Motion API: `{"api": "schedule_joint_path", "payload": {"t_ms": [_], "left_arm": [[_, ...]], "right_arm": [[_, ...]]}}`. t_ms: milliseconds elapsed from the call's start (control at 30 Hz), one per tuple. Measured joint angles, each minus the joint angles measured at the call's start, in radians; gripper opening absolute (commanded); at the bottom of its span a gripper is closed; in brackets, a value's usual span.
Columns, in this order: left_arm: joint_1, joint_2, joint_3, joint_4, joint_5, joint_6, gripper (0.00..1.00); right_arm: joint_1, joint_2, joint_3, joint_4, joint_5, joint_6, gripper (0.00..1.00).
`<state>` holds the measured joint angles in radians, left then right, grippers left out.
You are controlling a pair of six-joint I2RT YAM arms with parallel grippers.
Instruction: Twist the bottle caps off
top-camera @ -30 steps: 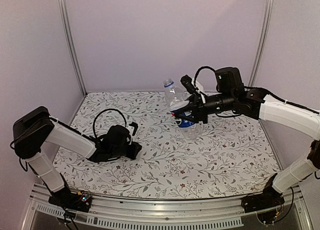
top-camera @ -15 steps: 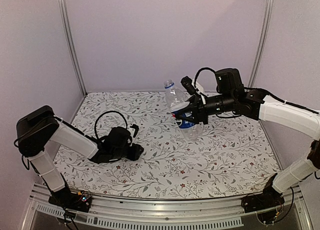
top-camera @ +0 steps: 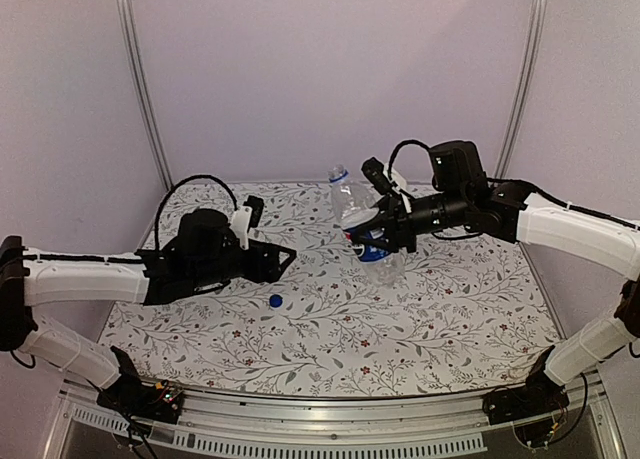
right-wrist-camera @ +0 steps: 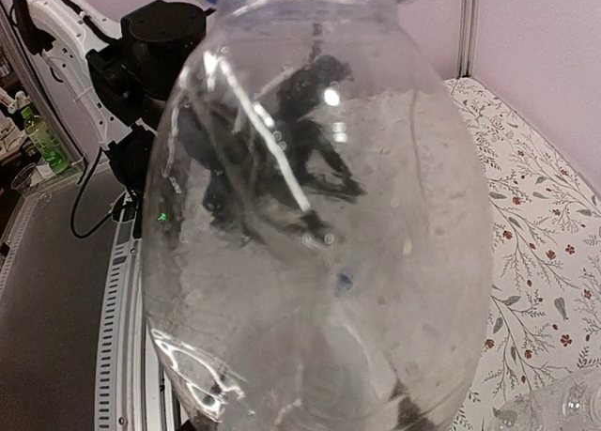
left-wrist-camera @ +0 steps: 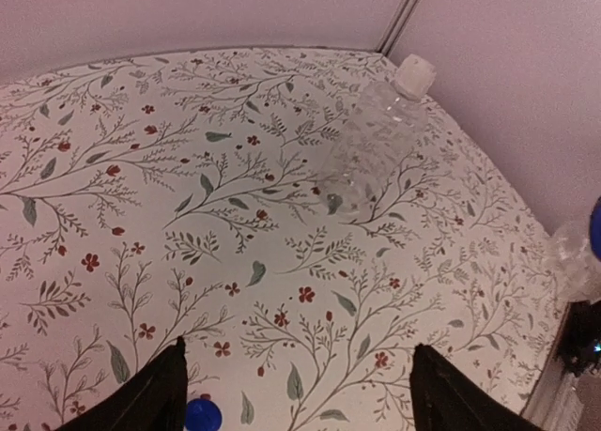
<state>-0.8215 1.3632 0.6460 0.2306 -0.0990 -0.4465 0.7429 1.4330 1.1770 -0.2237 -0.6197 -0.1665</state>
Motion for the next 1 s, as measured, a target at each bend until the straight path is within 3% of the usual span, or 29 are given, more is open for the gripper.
{"api": "schedule_joint_path", "payload": {"t_ms": [267,600,833,1000], "left_arm": [[0.000,-0.239,0.138,-0.017,0.222,-0.005,0.82],[-0.002,-0.194,0.339,-0.006,0.459,-0.016,0.81],[-0.011,-0.069,0.412,-0.012,0.532,-0.019,0.69],[-0.018,-0.032,0.429,-0.013,0.542,-0.011,0.52]], "right_arm": [[0.000,0.009,0.000,0.000,-0.071,-0.003,0.38],[0.027,0.060,0.016,-0.001,-0.125,-0.010,0.40],[0.055,0.083,0.047,0.000,-0.138,-0.011,0.40],[0.063,0.098,0.049,-0.001,-0.146,-0.011,0.40]]}}
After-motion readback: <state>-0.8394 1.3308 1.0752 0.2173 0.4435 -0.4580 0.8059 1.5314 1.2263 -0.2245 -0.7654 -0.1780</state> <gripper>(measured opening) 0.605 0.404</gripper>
